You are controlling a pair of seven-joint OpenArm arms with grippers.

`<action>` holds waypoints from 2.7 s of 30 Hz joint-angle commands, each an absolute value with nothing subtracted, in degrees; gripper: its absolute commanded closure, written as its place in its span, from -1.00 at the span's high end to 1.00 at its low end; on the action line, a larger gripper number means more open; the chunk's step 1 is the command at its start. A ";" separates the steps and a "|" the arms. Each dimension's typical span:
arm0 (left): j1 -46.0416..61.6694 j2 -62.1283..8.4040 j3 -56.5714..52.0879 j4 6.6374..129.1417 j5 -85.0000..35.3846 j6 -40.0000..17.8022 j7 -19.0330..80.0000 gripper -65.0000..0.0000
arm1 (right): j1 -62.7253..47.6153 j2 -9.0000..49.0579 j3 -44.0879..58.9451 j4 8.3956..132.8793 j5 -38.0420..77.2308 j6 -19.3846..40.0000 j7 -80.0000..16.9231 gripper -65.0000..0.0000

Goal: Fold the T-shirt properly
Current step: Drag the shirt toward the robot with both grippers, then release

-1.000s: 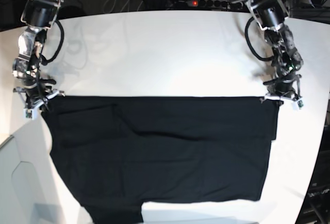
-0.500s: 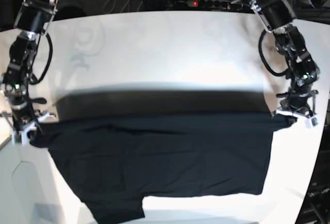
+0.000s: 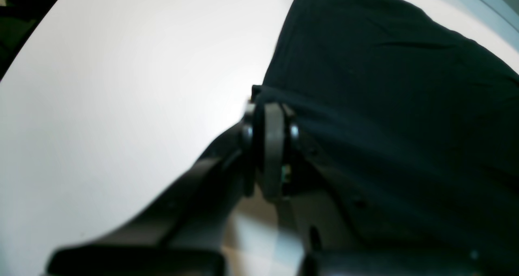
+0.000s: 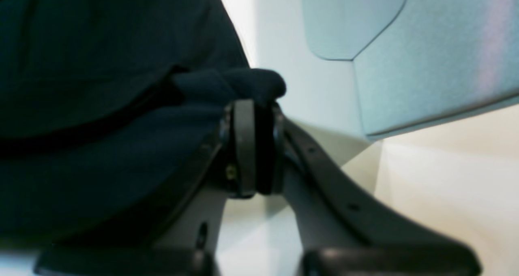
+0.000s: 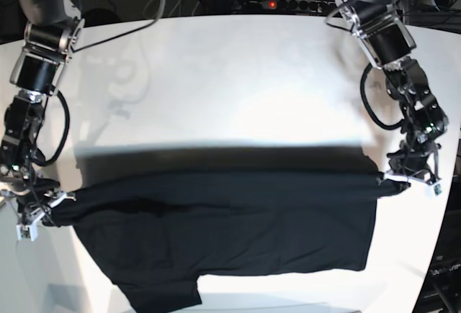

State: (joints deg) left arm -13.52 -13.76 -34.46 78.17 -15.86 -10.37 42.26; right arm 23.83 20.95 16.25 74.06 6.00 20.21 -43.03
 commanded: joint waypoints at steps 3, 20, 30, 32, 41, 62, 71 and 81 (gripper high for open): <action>-15.16 -16.48 -34.59 78.20 -15.87 -10.07 40.84 -1.00 | 27.12 21.93 16.31 74.86 5.76 19.91 -41.54 -1.00; -4.18 -16.40 -35.03 82.42 -16.31 -10.07 40.57 -1.00 | 12.18 21.85 16.48 84.53 6.02 20.00 -44.26 -1.00; -1.01 -16.31 -41.63 93.23 -16.48 -10.07 41.71 -1.00 | 9.63 21.85 19.21 97.45 5.93 20.00 -44.79 -1.00; -0.92 -16.57 -41.98 93.67 -16.48 -10.15 44.18 -1.00 | 8.84 21.85 19.21 97.27 5.76 20.00 -44.79 -1.00; 3.82 -15.78 -43.38 94.20 -16.48 -10.15 45.41 -1.00 | -1.27 22.20 19.65 97.10 6.02 20.00 -44.26 -1.00; 21.05 -10.59 -43.56 94.29 -16.48 -10.15 45.32 -1.00 | -23.52 18.95 21.32 100.97 5.76 20.00 -37.58 -1.00; 25.19 -10.07 -43.56 94.37 -16.48 -10.24 45.58 -1.00 | -29.67 17.80 21.32 101.32 5.76 20.00 -35.74 -1.00; 27.47 -9.98 -43.65 94.37 -15.87 -20.09 45.93 -1.00 | -33.10 18.07 21.05 101.41 5.67 20.00 -35.91 -1.00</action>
State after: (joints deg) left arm 26.72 -9.67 -43.70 93.91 -15.86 -19.20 44.12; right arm -32.25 17.34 20.82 100.77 6.02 20.21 -34.98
